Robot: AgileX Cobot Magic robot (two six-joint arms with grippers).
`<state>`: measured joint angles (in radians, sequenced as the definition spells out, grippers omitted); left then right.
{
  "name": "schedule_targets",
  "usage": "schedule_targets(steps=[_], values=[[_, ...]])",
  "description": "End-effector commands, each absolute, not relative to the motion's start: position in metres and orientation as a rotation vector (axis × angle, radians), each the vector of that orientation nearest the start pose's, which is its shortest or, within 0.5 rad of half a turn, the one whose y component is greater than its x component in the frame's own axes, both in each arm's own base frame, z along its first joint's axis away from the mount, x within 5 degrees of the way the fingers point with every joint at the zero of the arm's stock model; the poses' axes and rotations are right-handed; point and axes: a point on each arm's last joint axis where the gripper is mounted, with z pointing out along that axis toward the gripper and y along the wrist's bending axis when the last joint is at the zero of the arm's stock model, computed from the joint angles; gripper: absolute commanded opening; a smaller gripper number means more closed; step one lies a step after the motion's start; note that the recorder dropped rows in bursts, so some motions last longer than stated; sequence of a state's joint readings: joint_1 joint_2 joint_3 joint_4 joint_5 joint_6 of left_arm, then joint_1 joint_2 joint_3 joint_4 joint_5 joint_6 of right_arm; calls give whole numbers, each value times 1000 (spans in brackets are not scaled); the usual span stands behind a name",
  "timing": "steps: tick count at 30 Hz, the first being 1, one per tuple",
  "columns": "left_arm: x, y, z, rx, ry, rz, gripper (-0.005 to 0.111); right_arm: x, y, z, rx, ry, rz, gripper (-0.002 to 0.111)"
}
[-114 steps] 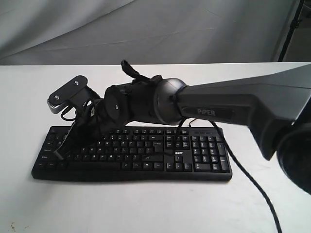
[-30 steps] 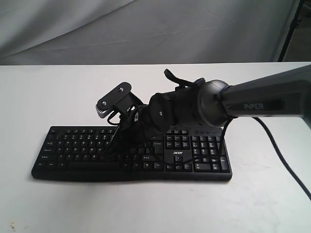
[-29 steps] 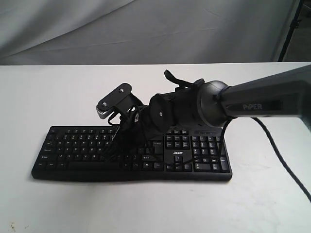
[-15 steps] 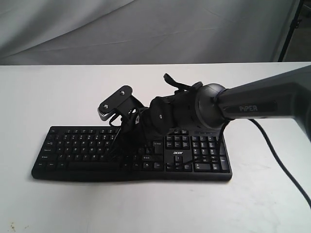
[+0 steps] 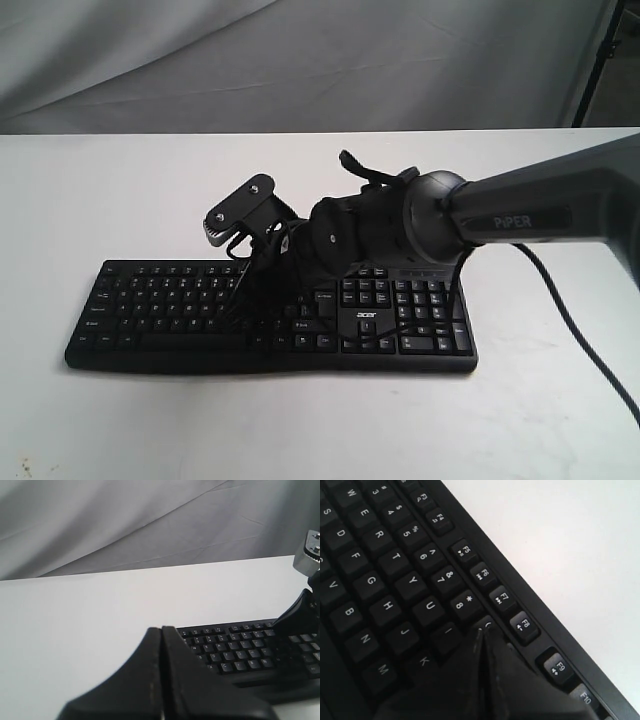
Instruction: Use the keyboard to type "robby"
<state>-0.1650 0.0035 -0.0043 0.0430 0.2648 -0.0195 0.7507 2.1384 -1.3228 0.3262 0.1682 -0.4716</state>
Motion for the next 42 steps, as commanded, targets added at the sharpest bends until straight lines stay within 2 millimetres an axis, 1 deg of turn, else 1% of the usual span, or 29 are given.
schedule_targets(steps=[1,5,8,10,12,17,20,22,25,28,31,33,42], values=[[55,-8,190,161,1734,-98,0,323,304,110,-1113,2238,309,0],[55,-8,190,161,1734,-98,0,322,304,101,-1124,2256,305,0],[55,-8,190,161,1734,-98,0,322,304,102,-1123,2257,307,0],[55,-8,190,161,1734,-98,0,322,304,106,-1120,2250,309,0],[55,-8,190,161,1734,-98,0,322,304,113,-1116,2236,313,0],[55,-8,190,161,1734,-98,0,317,305,143,-1122,2193,336,0],[55,-8,190,161,1734,-98,0,308,314,155,-1159,2151,352,0],[55,-8,190,161,1734,-98,0,301,323,159,-1198,2132,365,0],[55,-8,190,161,1734,-98,0,289,342,158,-1267,2085,376,0],[55,-8,190,161,1734,-98,0,283,358,148,-1310,2074,386,0],[55,-8,190,161,1734,-98,0,285,360,136,-1291,2095,391,0],[55,-8,190,161,1734,-98,0,285,361,131,-1288,2096,387,0],[55,-8,190,161,1734,-98,0,289,362,126,-1276,2066,372,0]])
